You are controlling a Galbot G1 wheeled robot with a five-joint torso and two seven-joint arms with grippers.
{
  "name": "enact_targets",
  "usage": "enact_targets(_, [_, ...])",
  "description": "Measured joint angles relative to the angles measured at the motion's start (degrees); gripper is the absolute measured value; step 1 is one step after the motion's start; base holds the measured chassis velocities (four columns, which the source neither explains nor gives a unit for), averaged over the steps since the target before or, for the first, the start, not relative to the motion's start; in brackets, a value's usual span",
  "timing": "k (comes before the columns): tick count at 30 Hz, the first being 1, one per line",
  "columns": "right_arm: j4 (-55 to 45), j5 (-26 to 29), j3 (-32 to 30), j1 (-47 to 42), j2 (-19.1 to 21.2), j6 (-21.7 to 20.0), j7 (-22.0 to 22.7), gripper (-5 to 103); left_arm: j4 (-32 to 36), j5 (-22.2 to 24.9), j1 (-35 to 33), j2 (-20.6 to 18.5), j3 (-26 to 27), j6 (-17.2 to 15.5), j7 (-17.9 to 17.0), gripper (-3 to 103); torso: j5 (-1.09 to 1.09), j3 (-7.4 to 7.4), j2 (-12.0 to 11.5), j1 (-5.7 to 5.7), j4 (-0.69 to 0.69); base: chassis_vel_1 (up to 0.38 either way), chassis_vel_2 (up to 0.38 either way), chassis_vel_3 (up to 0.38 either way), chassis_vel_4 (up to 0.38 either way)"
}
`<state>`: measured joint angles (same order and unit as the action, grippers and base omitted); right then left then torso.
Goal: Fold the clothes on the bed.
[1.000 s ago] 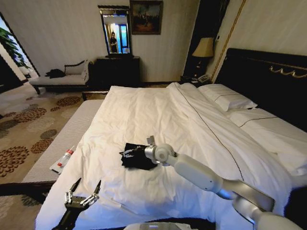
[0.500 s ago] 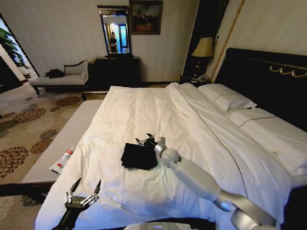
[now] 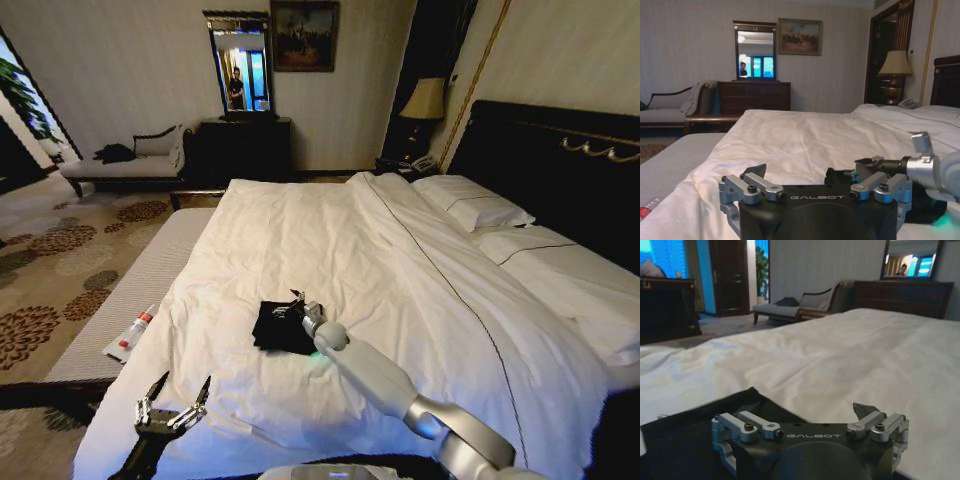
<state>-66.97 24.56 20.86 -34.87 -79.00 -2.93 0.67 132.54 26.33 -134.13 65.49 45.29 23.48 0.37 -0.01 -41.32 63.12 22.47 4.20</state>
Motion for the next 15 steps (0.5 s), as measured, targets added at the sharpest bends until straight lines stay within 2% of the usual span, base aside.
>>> enact_targets(8, [2.62, -1.33, 0.76, 0.01, -1.92, 1.23, -0.02, 100, 0.0, 0.0, 0.0, 0.0, 0.0, 0.0, 0.0, 100, 0.0, -0.01, 0.0, 0.01, 0.0, 0.0, 0.0, 0.0, 0.0])
enact_targets(12, [-1.0, 0.92, 0.46, 0.01, -0.23, 1.27, 0.73, 100, 0.0, 0.0, 0.0, 0.0, 0.0, 0.0, 0.0, 100, 0.01, 0.0, 0.0, 0.0, -0.01, 0.0, 0.0, 0.0, 0.0])
enact_targets(15, [-7.3, 4.35, -1.37, -0.45, 2.92, 0.63, 1.76, 100, 0.0, 0.0, 0.0, 0.0, 0.0, 0.0, 0.0, 100, 0.01, 0.0, 0.0, 0.01, -0.01, 0.0, 0.0, 0.0, 0.0])
